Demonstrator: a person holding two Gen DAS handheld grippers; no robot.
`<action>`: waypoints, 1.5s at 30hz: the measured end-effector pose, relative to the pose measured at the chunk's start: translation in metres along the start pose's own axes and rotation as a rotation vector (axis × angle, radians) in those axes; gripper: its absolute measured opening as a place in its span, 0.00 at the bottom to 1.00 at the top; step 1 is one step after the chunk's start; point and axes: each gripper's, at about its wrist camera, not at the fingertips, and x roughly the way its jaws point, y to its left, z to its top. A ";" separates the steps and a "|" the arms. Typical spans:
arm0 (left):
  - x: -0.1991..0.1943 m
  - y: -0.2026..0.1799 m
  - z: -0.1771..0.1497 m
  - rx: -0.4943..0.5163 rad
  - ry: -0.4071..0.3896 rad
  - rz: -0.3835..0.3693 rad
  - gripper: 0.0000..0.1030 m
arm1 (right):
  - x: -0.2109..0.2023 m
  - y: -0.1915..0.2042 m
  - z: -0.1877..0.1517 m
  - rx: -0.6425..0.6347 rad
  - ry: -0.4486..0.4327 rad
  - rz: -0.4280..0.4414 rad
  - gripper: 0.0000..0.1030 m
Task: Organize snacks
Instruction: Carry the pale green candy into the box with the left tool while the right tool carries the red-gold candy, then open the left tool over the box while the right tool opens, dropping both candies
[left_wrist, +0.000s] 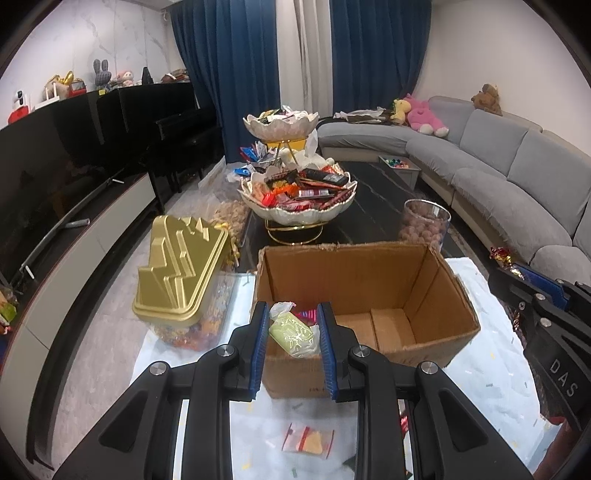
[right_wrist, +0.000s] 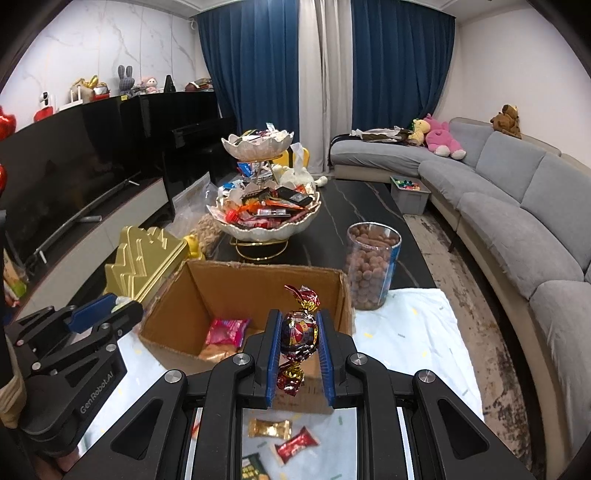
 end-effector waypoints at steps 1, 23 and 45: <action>0.001 0.000 0.002 0.001 -0.001 -0.001 0.26 | 0.003 0.000 0.002 -0.001 0.000 -0.001 0.20; 0.061 -0.005 0.028 0.024 0.047 -0.015 0.26 | 0.065 -0.003 0.033 0.009 0.059 0.030 0.20; 0.116 0.011 0.012 0.018 0.151 -0.014 0.30 | 0.129 0.012 0.026 -0.071 0.170 0.050 0.44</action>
